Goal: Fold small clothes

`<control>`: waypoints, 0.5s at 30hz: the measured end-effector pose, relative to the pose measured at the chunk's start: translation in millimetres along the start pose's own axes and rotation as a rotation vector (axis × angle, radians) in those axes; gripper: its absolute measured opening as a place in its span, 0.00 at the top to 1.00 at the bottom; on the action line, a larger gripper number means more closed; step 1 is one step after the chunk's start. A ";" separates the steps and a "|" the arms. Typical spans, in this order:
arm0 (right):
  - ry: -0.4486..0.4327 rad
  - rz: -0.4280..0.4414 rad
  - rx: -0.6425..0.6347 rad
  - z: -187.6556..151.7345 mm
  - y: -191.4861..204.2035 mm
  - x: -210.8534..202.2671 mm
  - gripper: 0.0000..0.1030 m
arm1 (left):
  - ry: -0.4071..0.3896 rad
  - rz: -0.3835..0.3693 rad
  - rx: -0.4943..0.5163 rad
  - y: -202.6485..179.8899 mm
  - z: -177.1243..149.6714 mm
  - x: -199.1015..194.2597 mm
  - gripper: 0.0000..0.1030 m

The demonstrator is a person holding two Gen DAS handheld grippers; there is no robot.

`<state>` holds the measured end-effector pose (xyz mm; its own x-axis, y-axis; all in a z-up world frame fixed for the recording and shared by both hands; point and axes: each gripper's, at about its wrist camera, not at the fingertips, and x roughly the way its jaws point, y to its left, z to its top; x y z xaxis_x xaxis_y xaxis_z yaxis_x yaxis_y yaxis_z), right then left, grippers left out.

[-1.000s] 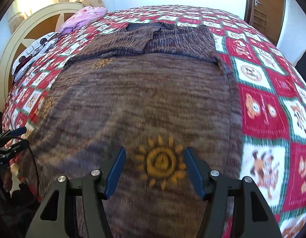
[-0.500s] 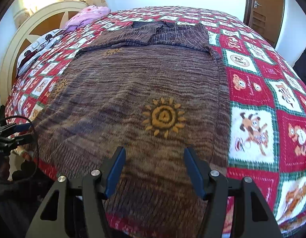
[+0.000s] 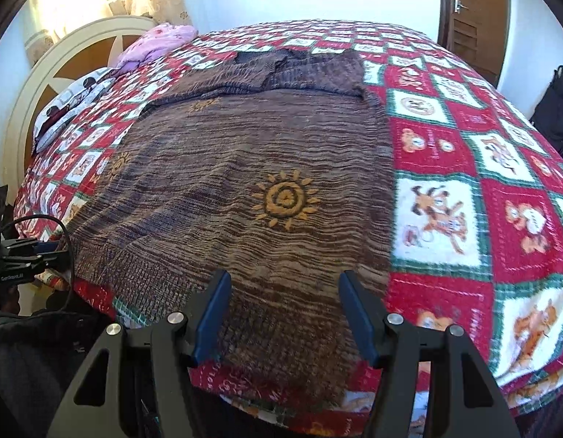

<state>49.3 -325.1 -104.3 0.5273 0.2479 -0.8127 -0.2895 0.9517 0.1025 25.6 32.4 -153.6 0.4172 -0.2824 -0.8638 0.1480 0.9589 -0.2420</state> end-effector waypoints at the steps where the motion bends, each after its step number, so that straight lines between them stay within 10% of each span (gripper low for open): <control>1: -0.004 -0.002 0.002 -1.0 -1.4 -3.3 0.40 | -0.003 -0.006 -0.004 0.8 0.7 -0.1 0.73; 11: 0.015 -0.020 0.047 -22.4 -21.0 -19.0 0.39 | -0.009 -0.004 -0.002 -0.8 0.0 -1.8 0.72; 15: 0.039 0.012 0.074 -27.9 -22.4 -12.4 0.39 | -0.012 0.005 -0.004 -0.5 1.9 -0.2 0.53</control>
<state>27.0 -354.6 -112.5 0.4923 0.2537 -0.8326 -0.2349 0.9598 0.1535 27.2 31.9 -152.5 0.4291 -0.2774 -0.8596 0.1420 0.9605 -0.2391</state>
